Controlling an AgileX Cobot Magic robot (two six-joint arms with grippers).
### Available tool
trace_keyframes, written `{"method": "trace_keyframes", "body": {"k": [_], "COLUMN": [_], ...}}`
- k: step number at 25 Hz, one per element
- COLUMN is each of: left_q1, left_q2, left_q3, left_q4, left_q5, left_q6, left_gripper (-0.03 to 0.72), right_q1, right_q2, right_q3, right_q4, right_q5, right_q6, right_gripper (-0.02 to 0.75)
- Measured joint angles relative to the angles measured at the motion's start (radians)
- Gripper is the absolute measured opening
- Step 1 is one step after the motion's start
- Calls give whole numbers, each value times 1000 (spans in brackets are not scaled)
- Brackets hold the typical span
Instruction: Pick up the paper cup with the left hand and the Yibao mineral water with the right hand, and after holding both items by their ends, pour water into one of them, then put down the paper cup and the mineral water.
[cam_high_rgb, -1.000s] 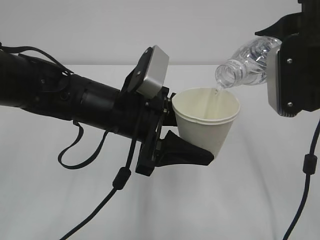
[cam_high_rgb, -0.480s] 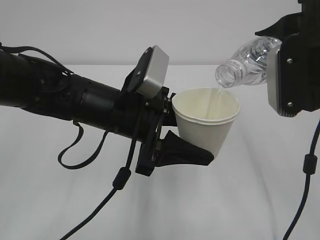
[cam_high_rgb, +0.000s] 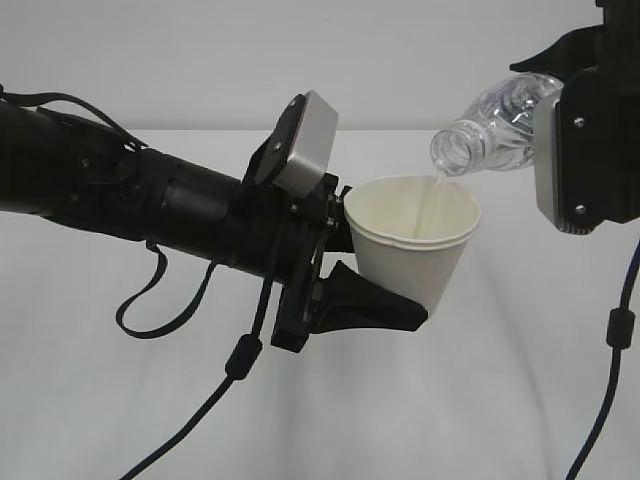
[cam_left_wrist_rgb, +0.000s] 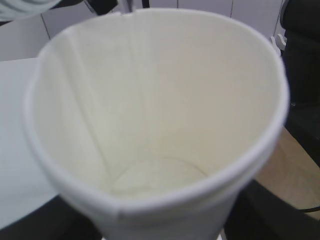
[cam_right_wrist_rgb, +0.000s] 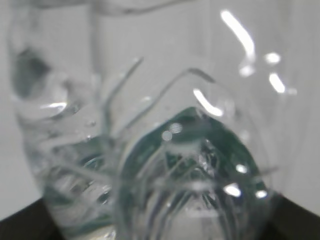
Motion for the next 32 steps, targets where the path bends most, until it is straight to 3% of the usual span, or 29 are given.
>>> {"method": "trace_keyframes", "body": {"k": [32], "left_q1": [0], "left_q2": [0], "left_q3": [0], "left_q4": [4], "left_q5": [0], "left_q6": [0], "left_gripper": [445], "right_q1": [0], "right_q2": [0], "right_q3": [-4], "right_q4": [-29], "right_q5": [25], "right_q6": [-2], "right_gripper": [499]}}
